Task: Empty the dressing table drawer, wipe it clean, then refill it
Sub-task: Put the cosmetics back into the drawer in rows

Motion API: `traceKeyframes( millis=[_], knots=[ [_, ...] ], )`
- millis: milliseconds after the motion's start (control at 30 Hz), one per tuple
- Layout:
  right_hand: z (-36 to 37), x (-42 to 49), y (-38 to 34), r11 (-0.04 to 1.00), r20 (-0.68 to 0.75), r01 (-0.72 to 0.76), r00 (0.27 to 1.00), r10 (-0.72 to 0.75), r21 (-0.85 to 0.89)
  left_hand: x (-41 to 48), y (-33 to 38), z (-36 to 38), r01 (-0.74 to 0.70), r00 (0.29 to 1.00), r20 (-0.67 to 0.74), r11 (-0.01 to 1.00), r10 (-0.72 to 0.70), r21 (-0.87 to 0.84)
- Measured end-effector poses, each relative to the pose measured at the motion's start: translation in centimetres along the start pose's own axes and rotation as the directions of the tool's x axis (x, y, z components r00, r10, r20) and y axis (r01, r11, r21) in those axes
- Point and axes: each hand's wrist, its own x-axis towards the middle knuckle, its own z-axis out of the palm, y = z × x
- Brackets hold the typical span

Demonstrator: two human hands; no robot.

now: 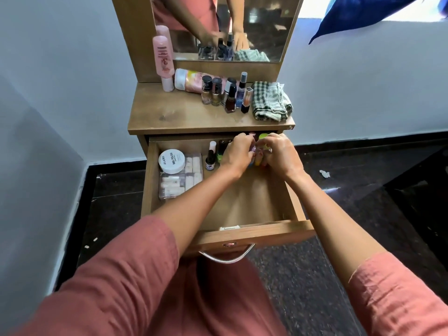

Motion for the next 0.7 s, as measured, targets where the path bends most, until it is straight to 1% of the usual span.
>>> traceKeyframes(
  millis=[100,267,433,567,700],
  knots=[
    [0.5,0.0,0.6,0.996,-0.023,0.023,0.999,-0.025,-0.081,0.3,0.0,0.9,0.005,1.000,0.000,1.000,-0.005,0.009],
    [1.4,-0.2,1.3,0.988,-0.082,0.073,0.993,-0.084,-0.133,0.3,-0.2,1.9,0.032,0.999,0.004,0.999,-0.032,0.030],
    [2.6,-0.5,1.5,0.973,-0.171,0.079,0.978,-0.117,-0.215,0.3,0.0,1.9,0.035,0.999,-0.004,0.999,-0.035,0.028],
    [3.0,-0.5,1.6,0.975,-0.186,0.039,0.979,-0.081,-0.220,0.1,-0.2,1.9,0.032,0.999,-0.005,0.999,-0.032,0.009],
    [2.9,-0.5,1.4,0.973,-0.169,0.028,0.983,-0.068,-0.227,-0.1,-0.4,1.7,0.024,1.000,-0.007,1.000,-0.024,-0.002]
  ],
)
